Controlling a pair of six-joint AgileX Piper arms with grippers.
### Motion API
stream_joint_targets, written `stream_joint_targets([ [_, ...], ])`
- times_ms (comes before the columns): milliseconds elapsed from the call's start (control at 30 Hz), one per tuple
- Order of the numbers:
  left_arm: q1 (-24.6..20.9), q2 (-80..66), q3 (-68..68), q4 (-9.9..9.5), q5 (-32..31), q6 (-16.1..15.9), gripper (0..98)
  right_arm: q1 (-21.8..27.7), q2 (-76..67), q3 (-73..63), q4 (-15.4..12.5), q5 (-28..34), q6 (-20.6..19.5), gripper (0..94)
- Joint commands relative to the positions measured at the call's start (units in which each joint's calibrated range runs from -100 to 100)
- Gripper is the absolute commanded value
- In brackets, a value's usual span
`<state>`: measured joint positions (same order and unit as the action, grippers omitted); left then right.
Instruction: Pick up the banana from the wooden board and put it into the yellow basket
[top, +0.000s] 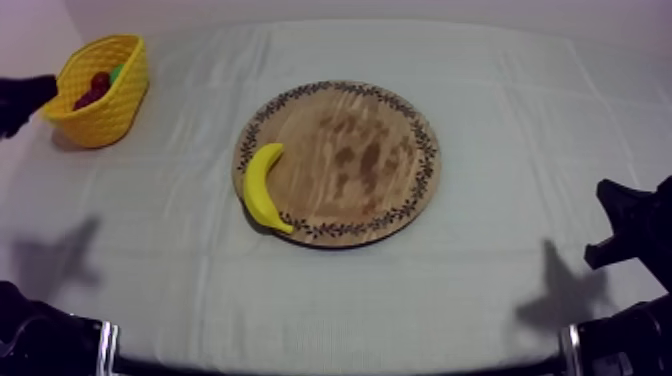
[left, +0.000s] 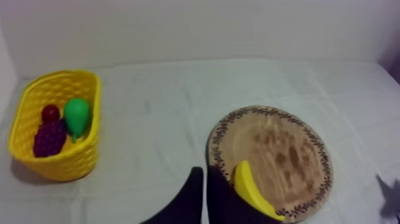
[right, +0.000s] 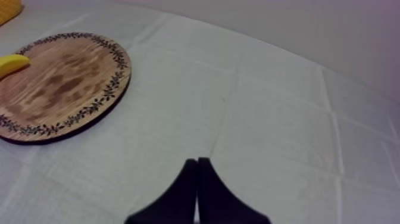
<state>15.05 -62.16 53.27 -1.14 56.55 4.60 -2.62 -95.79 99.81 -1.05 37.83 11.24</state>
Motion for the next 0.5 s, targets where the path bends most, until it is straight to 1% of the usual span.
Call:
stream_joint_targets([
  [0,2.1,8.1,-10.0,-0.20,2.8,0.0,0.0,0.0,0.0,0.0,0.0,0.0,0.0,0.2],
  [133,3.6,15.2,-17.9,-0.34,6.8,0.0,0.0,0.0,0.0,0.0,0.0,0.0,0.0,0.2],
  [233,4.3,19.3,-21.8,-0.41,8.2,0.5,0.0,0.0,0.0,0.0,0.0,0.0,0.0,0.2],
  [333,4.7,23.0,-24.3,-0.80,9.3,1.9,0.0,0.0,0.0,0.0,0.0,0.0,0.0,0.2],
  [467,5.8,29.4,-28.3,-1.71,11.6,5.1,0.0,0.0,0.0,0.0,0.0,0.0,0.0,0.2],
])
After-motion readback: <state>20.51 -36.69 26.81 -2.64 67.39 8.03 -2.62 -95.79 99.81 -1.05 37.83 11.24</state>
